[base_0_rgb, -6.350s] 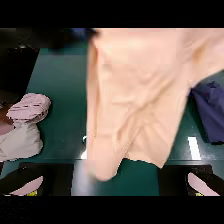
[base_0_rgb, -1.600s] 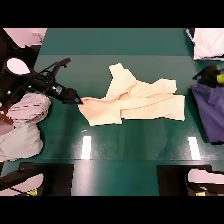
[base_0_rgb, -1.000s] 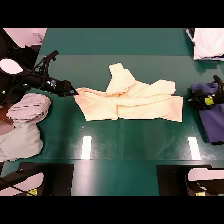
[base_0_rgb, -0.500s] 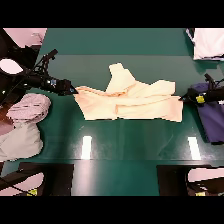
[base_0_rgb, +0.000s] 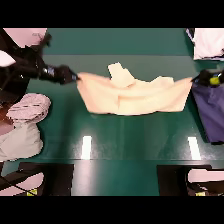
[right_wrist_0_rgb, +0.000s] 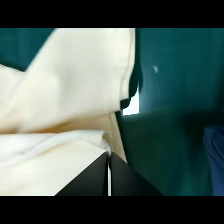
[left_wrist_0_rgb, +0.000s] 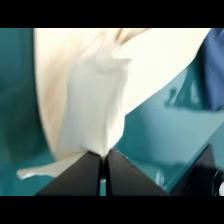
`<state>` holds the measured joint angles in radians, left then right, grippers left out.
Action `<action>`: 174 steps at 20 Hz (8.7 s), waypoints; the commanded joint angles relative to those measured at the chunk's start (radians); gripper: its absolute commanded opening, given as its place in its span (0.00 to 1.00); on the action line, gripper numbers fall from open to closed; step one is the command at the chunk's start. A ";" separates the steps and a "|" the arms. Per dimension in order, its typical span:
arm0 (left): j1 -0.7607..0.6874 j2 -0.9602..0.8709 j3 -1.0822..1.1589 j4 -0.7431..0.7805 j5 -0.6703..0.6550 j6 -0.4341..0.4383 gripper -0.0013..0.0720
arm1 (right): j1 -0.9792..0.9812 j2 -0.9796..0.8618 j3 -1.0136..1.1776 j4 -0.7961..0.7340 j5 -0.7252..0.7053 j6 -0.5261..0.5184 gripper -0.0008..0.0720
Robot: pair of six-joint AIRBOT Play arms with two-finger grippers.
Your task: Fold the shirts.
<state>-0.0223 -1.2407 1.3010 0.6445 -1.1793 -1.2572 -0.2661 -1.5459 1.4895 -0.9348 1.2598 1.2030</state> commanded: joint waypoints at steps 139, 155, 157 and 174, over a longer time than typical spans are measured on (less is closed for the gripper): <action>0.228 0.391 0.916 0.035 0.129 -0.089 0.05 | 0.088 0.720 0.628 -0.315 0.013 0.174 0.03; 0.132 -0.232 0.230 0.073 -0.006 -0.016 0.05 | 0.212 -0.046 0.219 -0.323 0.169 0.225 0.03; 0.099 -0.317 0.230 0.069 0.120 0.009 0.06 | 0.222 -0.111 0.219 -0.322 0.069 0.226 0.03; 0.087 -0.355 0.081 0.298 0.198 0.150 0.06 | 0.260 -0.075 -0.006 -0.349 -0.127 0.210 0.03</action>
<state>0.0650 -1.5951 1.4563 0.8841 -0.9512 -1.1114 -0.0265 -1.6230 1.5757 -1.2808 1.1114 1.4147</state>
